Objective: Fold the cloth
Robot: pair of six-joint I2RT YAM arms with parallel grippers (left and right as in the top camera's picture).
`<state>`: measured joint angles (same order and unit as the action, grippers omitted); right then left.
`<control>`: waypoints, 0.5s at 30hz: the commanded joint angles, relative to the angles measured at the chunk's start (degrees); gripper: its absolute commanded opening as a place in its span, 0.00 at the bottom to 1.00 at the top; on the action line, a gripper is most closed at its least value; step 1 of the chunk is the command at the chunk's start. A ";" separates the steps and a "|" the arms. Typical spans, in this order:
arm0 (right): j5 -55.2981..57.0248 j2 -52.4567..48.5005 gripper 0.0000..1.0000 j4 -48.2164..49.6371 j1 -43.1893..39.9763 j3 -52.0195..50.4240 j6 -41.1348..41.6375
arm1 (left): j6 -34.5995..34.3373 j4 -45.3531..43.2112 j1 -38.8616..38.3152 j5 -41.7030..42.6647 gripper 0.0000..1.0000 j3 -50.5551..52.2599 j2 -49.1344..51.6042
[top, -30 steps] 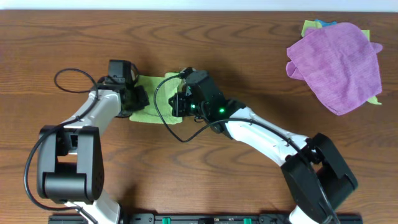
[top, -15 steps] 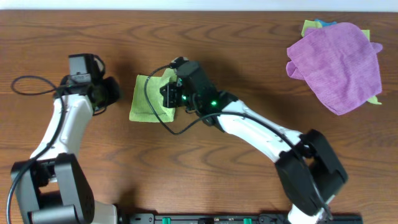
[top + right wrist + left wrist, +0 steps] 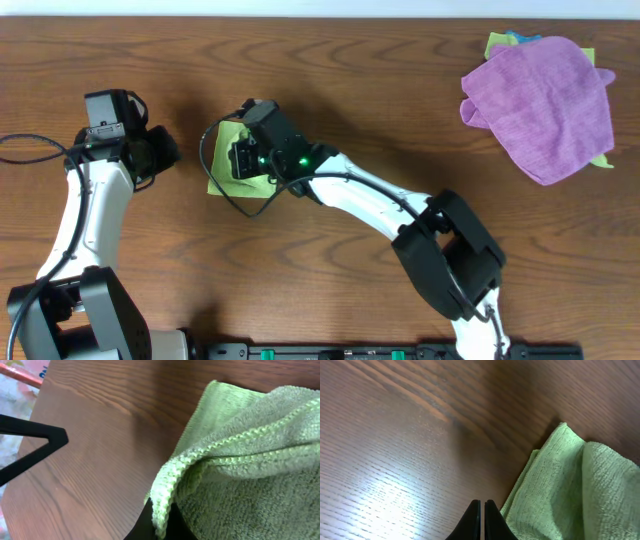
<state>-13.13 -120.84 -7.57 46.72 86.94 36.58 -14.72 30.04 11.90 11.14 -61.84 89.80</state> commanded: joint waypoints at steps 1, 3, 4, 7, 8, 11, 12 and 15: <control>0.26 -1.38 0.01 -0.22 0.61 1.49 -1.53 | 1.01 0.22 0.20 -0.59 0.06 -1.07 -1.14; 0.33 -1.46 0.01 -0.24 0.61 1.49 -1.57 | 0.98 0.20 0.20 -0.59 0.06 -1.07 -1.16; 0.90 -1.62 0.01 -0.26 0.61 1.49 -1.57 | 0.96 0.20 0.20 -0.59 0.06 -1.07 -1.18; 0.94 -2.05 0.01 -0.20 0.61 1.49 -1.77 | 0.79 0.22 0.20 -0.57 0.06 -1.07 -1.33; 0.92 -2.10 0.01 -0.22 0.61 1.49 -1.75 | 0.79 0.20 0.20 -0.57 0.06 -1.07 -1.38; 0.96 -2.23 0.01 -0.15 0.68 1.49 -1.79 | 0.57 0.20 0.20 -0.59 0.06 -1.07 -1.64; 0.96 -2.23 0.01 -0.15 0.72 1.49 -1.99 | 0.57 0.20 0.20 -0.59 0.06 -1.07 -1.73; 1.05 -2.25 0.04 -0.20 0.92 1.49 -1.97 | 0.57 0.17 0.20 -0.59 0.06 -1.07 -1.86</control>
<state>-12.93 -122.43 -7.84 47.09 87.29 35.79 -14.74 30.04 11.90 11.14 -61.84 89.34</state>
